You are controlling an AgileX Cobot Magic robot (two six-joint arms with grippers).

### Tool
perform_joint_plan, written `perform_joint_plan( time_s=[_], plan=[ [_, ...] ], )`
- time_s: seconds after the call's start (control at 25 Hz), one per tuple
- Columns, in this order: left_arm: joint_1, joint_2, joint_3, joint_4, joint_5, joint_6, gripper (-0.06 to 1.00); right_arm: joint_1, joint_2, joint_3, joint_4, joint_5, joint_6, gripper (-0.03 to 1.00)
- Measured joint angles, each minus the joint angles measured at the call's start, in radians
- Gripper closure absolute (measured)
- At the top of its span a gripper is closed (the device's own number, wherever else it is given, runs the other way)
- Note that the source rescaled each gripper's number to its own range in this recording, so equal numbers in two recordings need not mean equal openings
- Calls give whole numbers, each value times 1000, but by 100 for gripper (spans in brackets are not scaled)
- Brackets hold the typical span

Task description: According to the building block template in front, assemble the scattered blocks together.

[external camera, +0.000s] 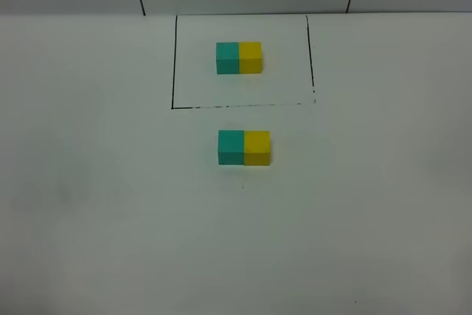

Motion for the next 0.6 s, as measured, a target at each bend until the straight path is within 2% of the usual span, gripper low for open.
perform_joint_plan(
  time_s=[0.28,0.6],
  plan=[
    [0,0,0,0,0,0,-1,1,0,0,0,-1,0,21],
    [0,0,0,0,0,0,-1,40,0,0,-1,-1,0,21]
  ],
)
